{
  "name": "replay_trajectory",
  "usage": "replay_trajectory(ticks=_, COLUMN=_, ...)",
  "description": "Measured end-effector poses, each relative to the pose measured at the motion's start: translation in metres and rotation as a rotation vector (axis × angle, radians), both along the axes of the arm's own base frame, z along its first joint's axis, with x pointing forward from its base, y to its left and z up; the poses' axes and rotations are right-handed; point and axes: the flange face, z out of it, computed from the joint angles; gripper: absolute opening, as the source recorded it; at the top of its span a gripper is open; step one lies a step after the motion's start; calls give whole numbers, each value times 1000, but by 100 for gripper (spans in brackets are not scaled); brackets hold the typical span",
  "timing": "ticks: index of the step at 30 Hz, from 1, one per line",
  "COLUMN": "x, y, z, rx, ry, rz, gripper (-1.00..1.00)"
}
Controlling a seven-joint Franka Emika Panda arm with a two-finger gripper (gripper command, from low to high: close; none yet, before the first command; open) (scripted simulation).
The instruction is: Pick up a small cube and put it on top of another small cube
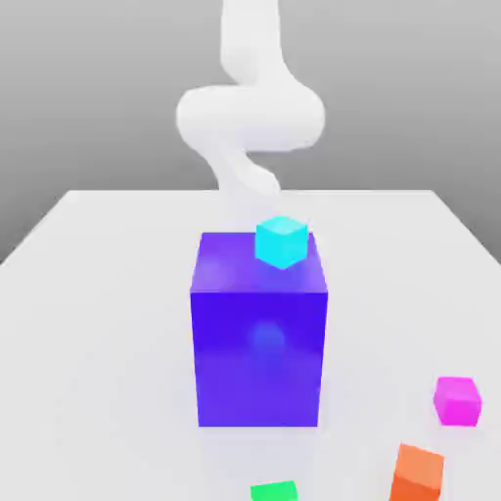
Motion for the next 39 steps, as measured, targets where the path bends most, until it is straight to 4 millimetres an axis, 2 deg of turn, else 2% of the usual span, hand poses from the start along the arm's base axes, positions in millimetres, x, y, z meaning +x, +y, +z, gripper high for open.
replay_trajectory(ticks=3, x=34, y=34, z=-53, rx=-55, ry=84, rz=157, gripper=0)
replay_trajectory(ticks=6, x=57, y=71, z=-107, rx=-109, ry=158, rz=310, gripper=0)
replay_trajectory(ticks=9, x=69, y=110, z=-164, rx=-168, ry=229, rz=463, gripper=0)
replay_trajectory(ticks=12, x=71, y=149, z=-223, rx=-230, ry=296, rz=617, gripper=0)
replay_trajectory(ticks=16, x=59, y=197, z=-302, rx=-317, ry=380, rz=823, gripper=0)
replay_trajectory(ticks=20, x=23, y=247, z=-379, rx=-418, ry=456, rz=1055, gripper=0)
replay_trajectory(ticks=24, x=-11, y=263, z=-454, rx=-513, ry=536, rz=1239, gripper=0)
replay_trajectory(ticks=26, x=-21, y=268, z=-484, rx=-541, ry=556, rz=1293, gripper=0)
replay_trajectory(ticks=30, x=-25, y=269, z=-534, rx=-549, ry=563, rz=1310, gripper=0)
replay_trajectory(ticks=31, x=-26, y=268, z=-542, rx=-549, ry=563, rz=1311, gripper=-100)
replay_trajectory(ticks=37, x=-26, y=268, z=-546, rx=-549, ry=565, rz=1311, gripper=-100)
replay_trajectory(ticks=39, x=-26, y=269, z=-533, rx=-550, ry=564, rz=1311, gripper=-100)
